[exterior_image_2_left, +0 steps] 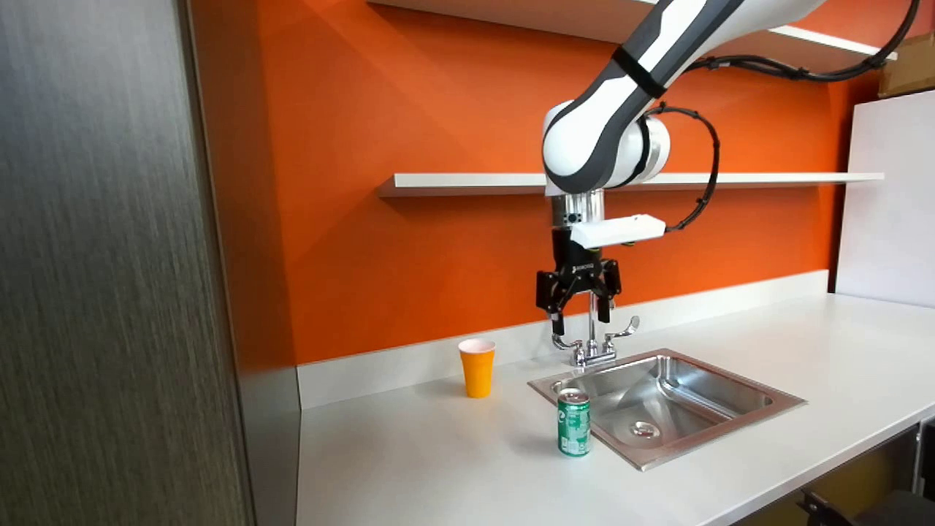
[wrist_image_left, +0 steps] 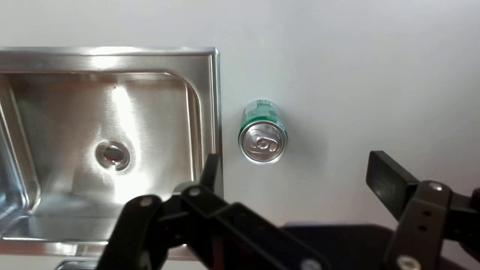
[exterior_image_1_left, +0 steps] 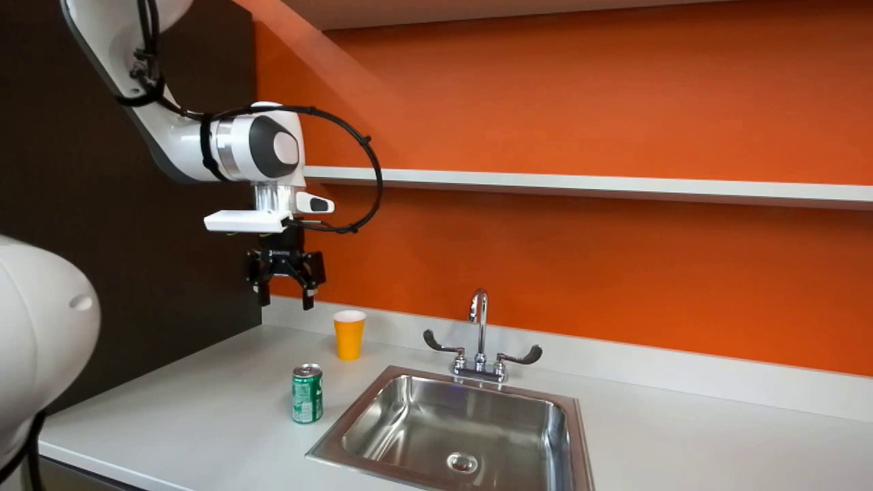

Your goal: Remove the can from the sink

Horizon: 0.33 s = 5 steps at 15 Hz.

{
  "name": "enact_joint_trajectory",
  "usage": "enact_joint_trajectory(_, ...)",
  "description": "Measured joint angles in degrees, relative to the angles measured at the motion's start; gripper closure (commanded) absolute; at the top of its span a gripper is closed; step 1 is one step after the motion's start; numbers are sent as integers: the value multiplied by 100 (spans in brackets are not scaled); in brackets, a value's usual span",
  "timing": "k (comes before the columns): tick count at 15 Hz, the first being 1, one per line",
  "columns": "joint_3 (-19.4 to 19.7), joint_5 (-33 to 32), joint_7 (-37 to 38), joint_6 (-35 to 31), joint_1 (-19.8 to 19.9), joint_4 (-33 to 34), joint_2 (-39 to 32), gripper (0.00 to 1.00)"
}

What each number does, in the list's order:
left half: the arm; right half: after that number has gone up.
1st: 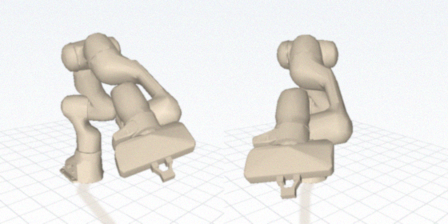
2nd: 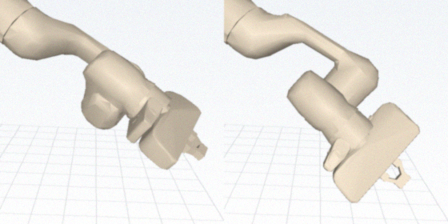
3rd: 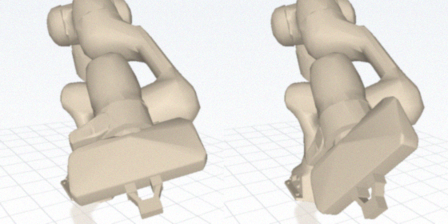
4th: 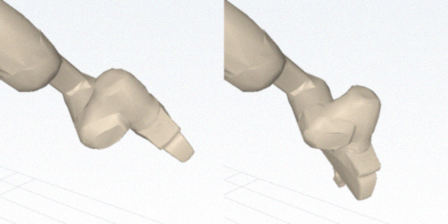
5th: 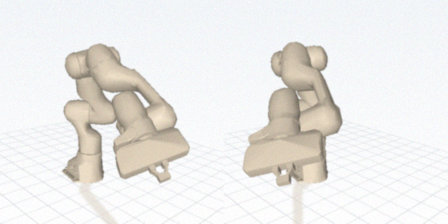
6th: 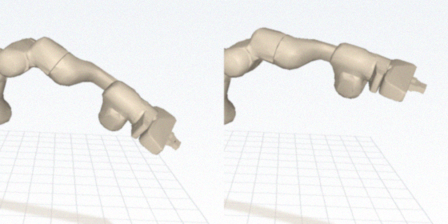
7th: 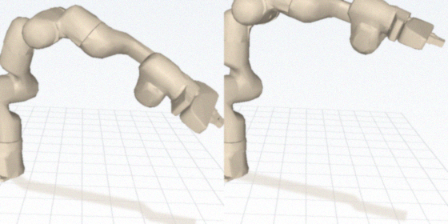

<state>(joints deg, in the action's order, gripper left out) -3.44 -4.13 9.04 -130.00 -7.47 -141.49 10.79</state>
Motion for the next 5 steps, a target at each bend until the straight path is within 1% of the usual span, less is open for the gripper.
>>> enact_joint_trajectory(3, -8, 11, 79, 327, 1, -143, 386, 0)
enact_joint_trajectory(5, -20, 11, 109, 373, 1, -214, 517, 0)
